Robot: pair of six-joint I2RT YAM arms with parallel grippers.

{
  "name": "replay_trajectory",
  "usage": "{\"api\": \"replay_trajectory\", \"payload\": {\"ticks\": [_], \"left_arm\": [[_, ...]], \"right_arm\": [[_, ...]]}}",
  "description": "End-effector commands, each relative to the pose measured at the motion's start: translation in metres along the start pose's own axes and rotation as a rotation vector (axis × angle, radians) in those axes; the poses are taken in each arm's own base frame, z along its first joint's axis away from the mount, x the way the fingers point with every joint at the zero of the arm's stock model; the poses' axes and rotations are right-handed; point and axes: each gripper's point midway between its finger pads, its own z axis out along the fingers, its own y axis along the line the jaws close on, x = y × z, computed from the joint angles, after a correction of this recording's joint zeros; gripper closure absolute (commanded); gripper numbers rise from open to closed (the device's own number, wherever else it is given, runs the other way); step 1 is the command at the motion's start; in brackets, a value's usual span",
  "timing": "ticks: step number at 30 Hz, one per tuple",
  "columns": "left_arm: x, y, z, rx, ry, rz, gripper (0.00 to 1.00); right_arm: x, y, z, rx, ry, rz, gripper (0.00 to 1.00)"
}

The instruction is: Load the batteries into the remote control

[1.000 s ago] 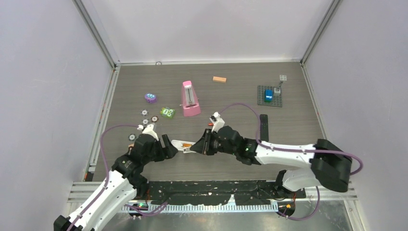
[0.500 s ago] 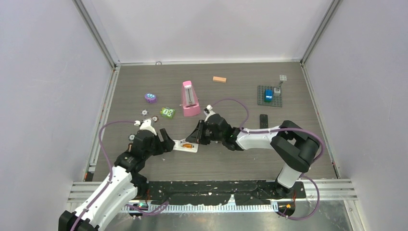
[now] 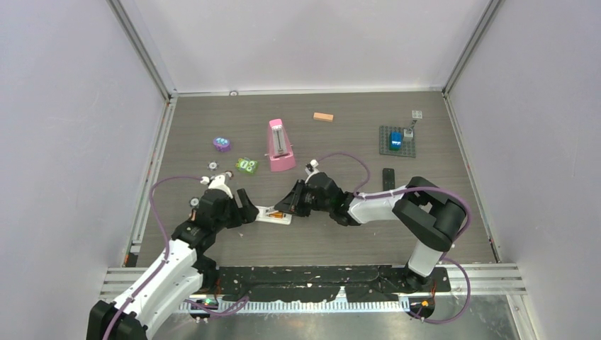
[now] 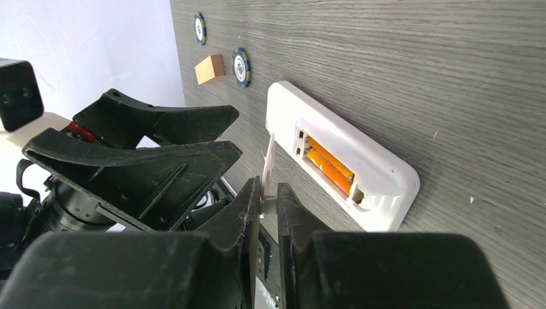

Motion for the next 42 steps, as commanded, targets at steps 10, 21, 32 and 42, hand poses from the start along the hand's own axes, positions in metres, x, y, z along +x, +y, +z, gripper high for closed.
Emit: {"api": "replay_trajectory", "payload": {"ticks": [10,21,32,42], "left_arm": [[-0.008,-0.006,0.006,0.038,-0.048,-0.023,0.23],[-0.002,-0.012,0.008,0.076,-0.024,-0.028,0.23],[0.001,-0.009,0.01,0.065,-0.02,-0.035,0.25],[0.002,-0.007,0.012,0.056,-0.02,-0.039,0.25]], "right_arm": [[-0.007,0.003,0.002,-0.059,-0.058,0.05,0.95],[-0.005,-0.007,0.003,-0.037,-0.057,0.057,0.95],[-0.004,-0.011,0.002,-0.027,-0.058,0.055,0.95],[-0.001,-0.013,0.007,-0.031,-0.041,0.062,0.95]]}}
